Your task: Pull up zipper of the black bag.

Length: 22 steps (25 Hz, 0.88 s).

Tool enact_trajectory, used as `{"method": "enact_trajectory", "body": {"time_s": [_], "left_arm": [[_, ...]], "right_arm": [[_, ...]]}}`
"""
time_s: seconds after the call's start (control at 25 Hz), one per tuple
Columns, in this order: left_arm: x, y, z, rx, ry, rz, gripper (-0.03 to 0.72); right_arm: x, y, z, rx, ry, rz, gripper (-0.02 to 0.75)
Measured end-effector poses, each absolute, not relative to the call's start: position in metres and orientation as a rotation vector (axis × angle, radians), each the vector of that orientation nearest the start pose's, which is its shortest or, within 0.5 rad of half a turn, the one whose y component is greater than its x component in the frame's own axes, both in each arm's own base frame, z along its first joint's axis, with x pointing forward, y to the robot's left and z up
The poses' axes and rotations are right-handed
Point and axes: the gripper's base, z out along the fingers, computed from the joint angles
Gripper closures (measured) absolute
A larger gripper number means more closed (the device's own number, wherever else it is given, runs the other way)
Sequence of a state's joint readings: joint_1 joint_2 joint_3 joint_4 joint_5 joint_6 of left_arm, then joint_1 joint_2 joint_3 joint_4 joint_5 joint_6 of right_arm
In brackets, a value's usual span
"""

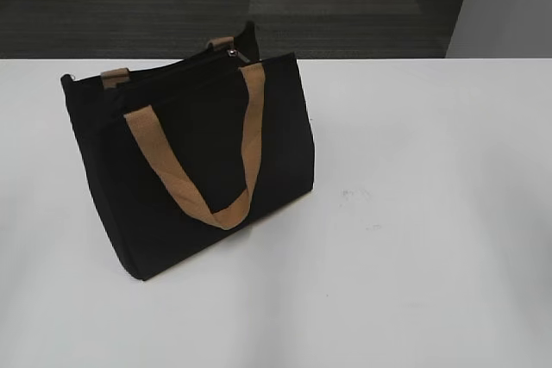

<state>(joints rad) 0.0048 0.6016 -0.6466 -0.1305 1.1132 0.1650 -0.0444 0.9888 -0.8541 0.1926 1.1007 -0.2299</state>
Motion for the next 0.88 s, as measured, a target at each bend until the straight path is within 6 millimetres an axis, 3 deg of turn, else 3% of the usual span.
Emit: {"method": "enact_trajectory", "body": {"time_s": [0.2, 0.36, 0.72, 0.88], "left_arm": [[0.065, -0.011, 0.281, 0.168, 2.456, -0.107, 0.285], [0.055, -0.011, 0.277, 0.167, 2.415, -0.111, 0.285], [0.022, -0.012, 0.285, 0.169, 2.198, -0.094, 0.285], [0.003, -0.012, 0.286, 0.171, 2.083, -0.083, 0.285]], "right_arm": [[0.135, 0.009, 0.284, -0.18, 2.685, 0.172, 0.305], [0.11, 0.01, 0.279, -0.182, 2.627, 0.16, 0.305], [0.08, 0.013, 0.261, -0.179, 2.574, 0.172, 0.305], [0.071, 0.014, 0.262, -0.182, 2.531, 0.168, 0.305]]}}
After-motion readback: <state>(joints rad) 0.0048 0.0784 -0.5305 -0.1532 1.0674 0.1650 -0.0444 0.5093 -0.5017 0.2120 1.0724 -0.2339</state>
